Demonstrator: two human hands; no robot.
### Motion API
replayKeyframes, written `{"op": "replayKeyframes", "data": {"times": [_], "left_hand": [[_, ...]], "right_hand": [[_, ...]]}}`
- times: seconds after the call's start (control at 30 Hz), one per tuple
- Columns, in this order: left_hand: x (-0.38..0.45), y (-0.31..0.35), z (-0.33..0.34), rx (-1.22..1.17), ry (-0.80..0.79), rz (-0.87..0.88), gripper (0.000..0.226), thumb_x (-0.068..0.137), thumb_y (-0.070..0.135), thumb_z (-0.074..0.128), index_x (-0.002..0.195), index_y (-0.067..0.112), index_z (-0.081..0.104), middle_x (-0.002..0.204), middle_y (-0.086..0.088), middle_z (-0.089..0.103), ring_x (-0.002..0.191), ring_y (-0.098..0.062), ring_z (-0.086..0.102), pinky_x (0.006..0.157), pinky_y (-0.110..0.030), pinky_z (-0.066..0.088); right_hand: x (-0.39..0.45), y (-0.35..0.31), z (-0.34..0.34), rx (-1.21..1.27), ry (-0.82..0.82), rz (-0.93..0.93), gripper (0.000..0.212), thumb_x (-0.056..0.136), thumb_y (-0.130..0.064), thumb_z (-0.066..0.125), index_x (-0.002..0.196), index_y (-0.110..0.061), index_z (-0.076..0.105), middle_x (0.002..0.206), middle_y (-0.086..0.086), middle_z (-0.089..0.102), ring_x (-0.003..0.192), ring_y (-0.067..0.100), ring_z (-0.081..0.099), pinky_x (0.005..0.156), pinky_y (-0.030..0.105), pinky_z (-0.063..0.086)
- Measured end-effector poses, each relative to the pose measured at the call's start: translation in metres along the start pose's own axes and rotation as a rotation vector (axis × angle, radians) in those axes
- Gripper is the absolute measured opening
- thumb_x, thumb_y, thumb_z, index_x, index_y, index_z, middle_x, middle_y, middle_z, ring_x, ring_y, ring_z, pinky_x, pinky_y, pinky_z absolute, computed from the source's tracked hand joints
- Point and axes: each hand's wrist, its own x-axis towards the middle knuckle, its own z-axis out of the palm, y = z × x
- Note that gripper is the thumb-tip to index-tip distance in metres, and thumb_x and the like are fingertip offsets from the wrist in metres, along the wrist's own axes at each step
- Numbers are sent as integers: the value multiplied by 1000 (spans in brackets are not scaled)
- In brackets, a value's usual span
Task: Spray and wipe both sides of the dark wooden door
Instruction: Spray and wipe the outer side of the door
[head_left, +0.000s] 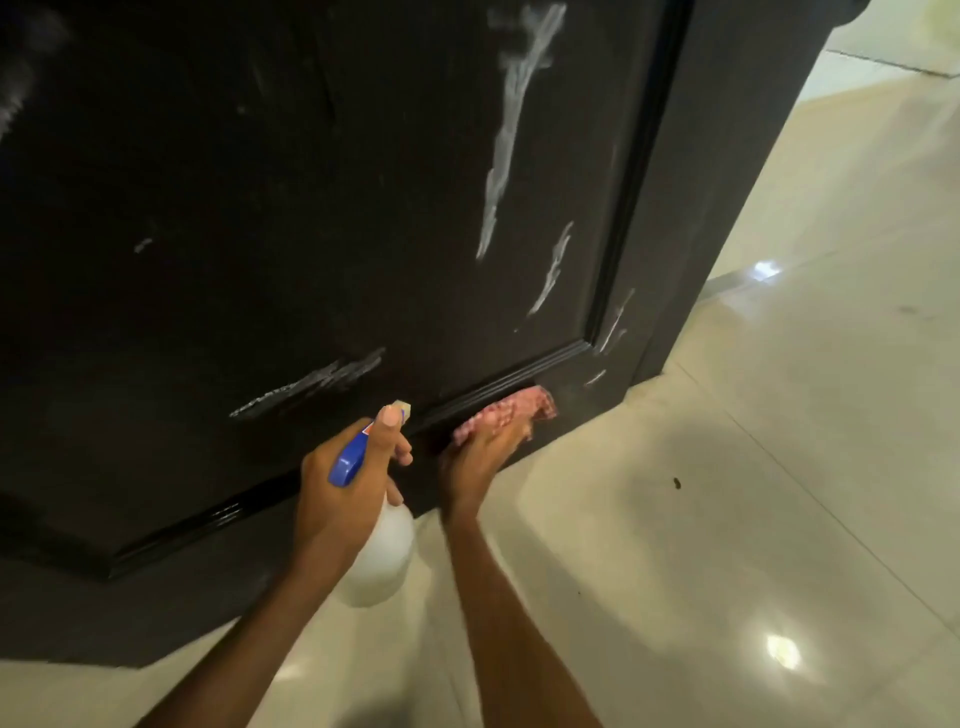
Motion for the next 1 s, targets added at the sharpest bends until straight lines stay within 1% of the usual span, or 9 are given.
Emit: {"op": "replayKeyframes", "data": {"times": [0.13,0.2,0.3,0.43,0.53,0.67,0.73,0.83,1.0], "left_hand": [[20,23,9,-16,-30,41,69,86,75,46,89,12,74,72,-4,70,48,-25,61,59,-34,53],[25,25,16,-14,-21,82,64,90,72,45,83,15,74,75,-1,71,48,-29,61,57,-33,52],[22,17,28,-4,-15,78,68,83,76,41,74,14,69,77,2,71,49,-28,62,56,-31,52],[16,8,48,-5,-62,39,69,79,78,40,69,15,66,78,3,71,49,-27,62,53,-27,51],[11,0,61,-11,-102,30,73,78,80,40,72,13,69,76,2,71,49,-27,62,55,-28,53],[4,-4,65,7,-115,2,69,84,77,40,75,14,69,75,5,71,51,-23,64,56,-23,50],[6,-3,65,15,-122,-24,65,82,72,39,72,14,67,75,6,71,52,-24,64,58,-25,49],[13,4,70,-5,-120,-30,67,85,75,44,69,15,67,76,2,71,52,-29,64,55,-25,51],[20,20,82,-43,-107,8,62,83,69,42,71,12,65,74,-1,70,49,-22,61,52,-17,50]], "right_hand": [[-49,11,-2,-76,-201,-165,70,105,-47,31,160,-27,-7,165,-15,-17,153,10,-16,124,36,-4],[-19,-11,-11,-75,-166,-190,67,106,-39,33,159,-26,-7,163,-16,-21,151,6,-19,124,31,-10],[64,-44,-30,34,37,-84,59,109,-28,34,161,-16,8,168,2,3,155,16,1,124,30,1],[186,-68,-66,214,257,193,55,108,-39,29,159,-21,20,161,8,31,145,26,32,118,35,24],[212,-12,-74,332,184,326,59,106,-47,27,160,-24,16,157,4,36,142,26,38,120,42,28],[230,131,-58,476,-40,474,76,98,-66,33,157,-18,25,157,7,38,147,38,31,120,57,25],[205,97,-61,427,46,534,78,96,-67,29,159,-23,19,160,1,34,146,31,35,122,49,25],[186,-3,-85,331,24,405,70,101,-52,28,157,-11,23,155,17,37,141,41,39,117,53,34],[229,-68,-109,450,20,228,63,105,-43,28,161,-23,6,167,-2,13,153,20,15,125,37,12]]}}
